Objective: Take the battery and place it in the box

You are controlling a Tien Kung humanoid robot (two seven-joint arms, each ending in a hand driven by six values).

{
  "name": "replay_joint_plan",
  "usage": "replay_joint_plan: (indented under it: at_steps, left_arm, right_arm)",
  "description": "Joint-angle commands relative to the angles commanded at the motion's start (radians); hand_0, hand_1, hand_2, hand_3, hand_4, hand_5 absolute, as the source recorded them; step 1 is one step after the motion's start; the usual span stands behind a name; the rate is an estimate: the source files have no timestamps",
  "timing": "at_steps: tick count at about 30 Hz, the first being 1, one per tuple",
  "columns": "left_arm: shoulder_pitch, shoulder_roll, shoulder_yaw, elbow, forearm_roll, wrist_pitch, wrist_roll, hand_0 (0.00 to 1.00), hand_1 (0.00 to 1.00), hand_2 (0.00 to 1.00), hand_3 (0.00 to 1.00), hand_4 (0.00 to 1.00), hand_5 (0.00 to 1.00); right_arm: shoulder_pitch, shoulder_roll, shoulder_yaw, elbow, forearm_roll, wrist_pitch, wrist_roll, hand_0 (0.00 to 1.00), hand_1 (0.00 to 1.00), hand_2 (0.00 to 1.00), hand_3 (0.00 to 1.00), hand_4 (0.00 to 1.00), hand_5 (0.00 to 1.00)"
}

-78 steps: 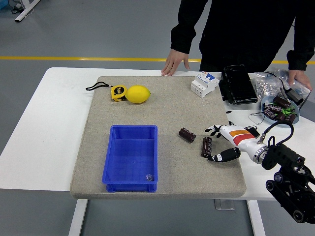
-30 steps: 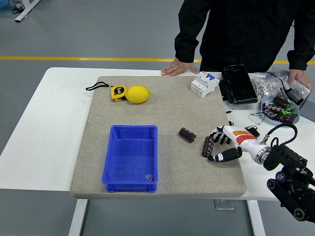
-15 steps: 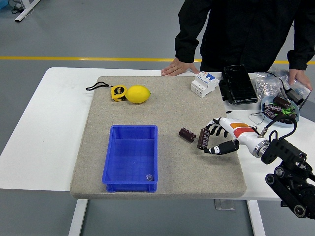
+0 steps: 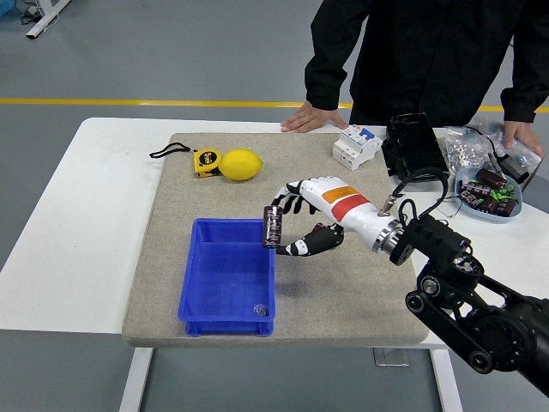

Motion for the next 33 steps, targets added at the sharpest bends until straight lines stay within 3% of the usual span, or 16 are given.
replay_joint_plan:
  at_steps: [5, 6, 11, 12, 17, 18, 23, 28, 29, 30, 33]
  left_arm:
    - [0.0, 0.001, 0.0, 0.0, 0.004, 0.001, 0.002, 0.725, 0.683, 0.679, 0.587, 0.634, 0.546]
    - [-0.001, 0.002, 0.002, 0.0, 0.003, 0.0, 0.002, 0.725, 0.683, 0.679, 0.587, 0.635, 0.546]
    - [0.0, 0.005, 0.004, 0.0, 0.004, 0.001, 0.003, 0.725, 0.683, 0.679, 0.587, 0.635, 0.546]
    - [0.0, 0.005, 0.004, 0.0, 0.005, 0.001, 0.004, 0.726, 0.683, 0.678, 0.587, 0.634, 0.547]
    - [0.001, 0.007, 0.005, 0.0, 0.007, 0.001, 0.005, 0.726, 0.683, 0.678, 0.587, 0.634, 0.547]
    - [0.0, 0.008, 0.005, 0.0, 0.008, 0.001, 0.005, 0.726, 0.683, 0.677, 0.587, 0.635, 0.548]
    - [-0.002, 0.007, 0.008, 0.0, 0.002, 0.002, 0.003, 0.726, 0.683, 0.677, 0.587, 0.635, 0.548]
    - [-0.005, 0.007, 0.009, 0.0, -0.003, 0.003, 0.002, 0.726, 0.683, 0.676, 0.587, 0.635, 0.548]
    - [-0.006, 0.008, 0.008, 0.0, -0.003, 0.003, 0.002, 0.726, 0.683, 0.676, 0.587, 0.635, 0.548]
    - [-0.006, 0.008, 0.007, 0.0, -0.003, 0.003, 0.003, 0.726, 0.683, 0.676, 0.587, 0.635, 0.548]
    - [-0.008, 0.009, 0.01, 0.0, -0.006, 0.003, 0.003, 0.726, 0.683, 0.676, 0.587, 0.635, 0.548]
  right_arm:
    - [0.033, 0.047, -0.083, 0.012, 0.015, 0.003, 0.002, 0.325, 0.439, 0.509, 0.509, 0.978, 0.341]
    - [0.039, 0.057, -0.098, 0.005, 0.01, 0.007, 0.0, 0.339, 0.471, 0.541, 0.685, 0.998, 0.353]
    - [0.054, 0.081, -0.128, -0.026, 0.01, 0.012, -0.004, 0.339, 0.471, 0.541, 0.685, 0.998, 0.353]
    - [0.056, 0.084, -0.13, -0.031, 0.01, 0.01, -0.004, 0.387, 0.546, 0.701, 0.919, 0.998, 0.365]
    - [0.06, 0.092, -0.12, -0.061, 0.009, -0.009, -0.005, 0.387, 0.546, 0.701, 0.919, 0.998, 0.365]
    - [0.06, 0.093, -0.112, -0.067, 0.007, -0.016, -0.005, 0.434, 0.604, 0.831, 0.974, 0.998, 0.362]
    - [0.061, 0.09, -0.06, -0.082, 0.004, -0.032, -0.004, 0.434, 0.604, 0.831, 0.974, 0.998, 0.362]
    - [0.106, 0.038, -0.016, -0.116, -0.051, -0.027, 0.009, 0.447, 0.609, 0.833, 0.962, 0.998, 0.357]
    - [0.122, 0.023, -0.025, -0.131, -0.079, -0.029, 0.014, 0.447, 0.609, 0.833, 0.962, 0.998, 0.357]
    - [0.131, 0.014, -0.034, -0.143, -0.103, -0.03, 0.017, 0.448, 0.605, 0.782, 0.901, 0.998, 0.359]
    - [0.18, -0.026, -0.109, -0.205, -0.187, -0.038, 0.025, 0.448, 0.605, 0.782, 0.901, 0.998, 0.359]
